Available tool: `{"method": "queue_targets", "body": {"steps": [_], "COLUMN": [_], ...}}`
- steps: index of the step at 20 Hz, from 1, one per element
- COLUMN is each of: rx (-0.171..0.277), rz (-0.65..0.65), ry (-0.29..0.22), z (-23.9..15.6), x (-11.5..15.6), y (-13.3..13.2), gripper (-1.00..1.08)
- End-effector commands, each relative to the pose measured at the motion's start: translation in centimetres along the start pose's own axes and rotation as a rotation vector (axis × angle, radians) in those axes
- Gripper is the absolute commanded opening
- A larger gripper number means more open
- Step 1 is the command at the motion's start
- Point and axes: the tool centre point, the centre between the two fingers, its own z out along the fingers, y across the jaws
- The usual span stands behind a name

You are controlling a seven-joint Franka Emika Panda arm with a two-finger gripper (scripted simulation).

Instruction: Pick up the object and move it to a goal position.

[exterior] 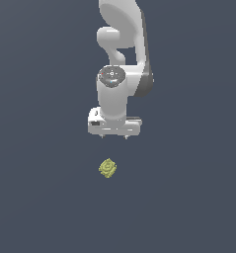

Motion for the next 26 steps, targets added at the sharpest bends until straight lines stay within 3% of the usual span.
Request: {"method": "queue_targets", "body": {"steps": [1, 11, 19, 26], "rx": [0.0, 0.0, 0.003, 0.007], "rz": [0.0, -0.084, -0.034, 0.1], "ry": [0.0, -0.009, -0.007, -0.003], "z": [0.0, -0.1, 0.3, 1.2], "x": [0.0, -0.7, 0.1, 2.3], "y": [0.0, -3.9, -3.3, -2.2], "gripper": [1.0, 1.0, 1.0, 1.0]}}
